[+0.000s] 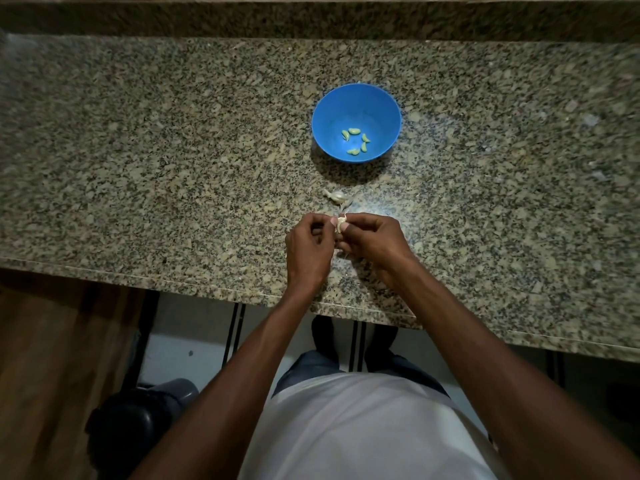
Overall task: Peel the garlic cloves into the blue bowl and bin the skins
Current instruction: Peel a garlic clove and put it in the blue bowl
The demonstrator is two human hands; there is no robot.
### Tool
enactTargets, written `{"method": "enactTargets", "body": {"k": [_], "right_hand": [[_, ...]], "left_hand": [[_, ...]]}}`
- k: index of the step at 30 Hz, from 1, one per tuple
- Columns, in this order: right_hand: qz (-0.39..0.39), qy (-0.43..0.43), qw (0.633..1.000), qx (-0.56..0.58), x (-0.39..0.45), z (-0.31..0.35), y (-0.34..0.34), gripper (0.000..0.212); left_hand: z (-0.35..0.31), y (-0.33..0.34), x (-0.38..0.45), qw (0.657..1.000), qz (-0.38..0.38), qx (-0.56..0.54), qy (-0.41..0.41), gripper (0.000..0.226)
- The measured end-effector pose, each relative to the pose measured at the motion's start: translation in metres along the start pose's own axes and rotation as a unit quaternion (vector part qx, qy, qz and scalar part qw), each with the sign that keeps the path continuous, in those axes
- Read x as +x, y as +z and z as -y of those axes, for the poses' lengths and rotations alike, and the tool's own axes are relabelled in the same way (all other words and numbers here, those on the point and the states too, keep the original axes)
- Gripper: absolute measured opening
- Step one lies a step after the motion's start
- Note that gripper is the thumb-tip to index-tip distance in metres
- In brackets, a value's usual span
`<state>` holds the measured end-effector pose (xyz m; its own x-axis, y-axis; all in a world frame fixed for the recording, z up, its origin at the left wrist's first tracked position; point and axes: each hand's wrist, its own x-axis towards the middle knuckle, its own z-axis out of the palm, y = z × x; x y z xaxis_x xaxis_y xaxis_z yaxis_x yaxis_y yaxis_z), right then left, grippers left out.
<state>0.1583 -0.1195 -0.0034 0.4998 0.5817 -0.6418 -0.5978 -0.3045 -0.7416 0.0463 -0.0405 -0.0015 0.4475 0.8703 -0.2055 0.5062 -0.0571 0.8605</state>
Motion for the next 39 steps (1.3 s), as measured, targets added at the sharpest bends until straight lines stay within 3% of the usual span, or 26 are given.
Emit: {"method": "enactTargets", "body": {"k": [8, 15, 23, 30, 35, 39], "right_hand": [[0.006, -0.052, 0.995, -0.087, 0.005, -0.002, -0.003, 0.022], [0.045, -0.090, 0.988, -0.118, 0.005, 0.004, -0.016, 0.017], [0.063, -0.111, 0.979, -0.156, 0.001, 0.008, -0.018, 0.019], [0.034, -0.131, 0.962, -0.237, 0.004, 0.005, -0.021, 0.012], [0.036, -0.117, 0.972, -0.201, 0.012, -0.002, -0.024, 0.013], [0.060, -0.050, 0.990, -0.120, 0.012, -0.001, -0.027, 0.017]], "left_hand": [[-0.002, -0.007, 0.006, 1.000, 0.020, -0.014, -0.002, 0.015], [0.000, -0.018, 0.011, 0.975, 0.077, -0.188, -0.091, 0.024], [-0.005, -0.019, 0.015, 0.944, 0.126, -0.259, -0.163, 0.030], [-0.004, -0.016, 0.015, 0.945, 0.144, -0.233, -0.179, 0.023], [-0.004, -0.016, 0.014, 0.945, 0.127, -0.244, -0.176, 0.021], [-0.002, -0.019, 0.015, 0.950, 0.121, -0.237, -0.163, 0.020]]}}
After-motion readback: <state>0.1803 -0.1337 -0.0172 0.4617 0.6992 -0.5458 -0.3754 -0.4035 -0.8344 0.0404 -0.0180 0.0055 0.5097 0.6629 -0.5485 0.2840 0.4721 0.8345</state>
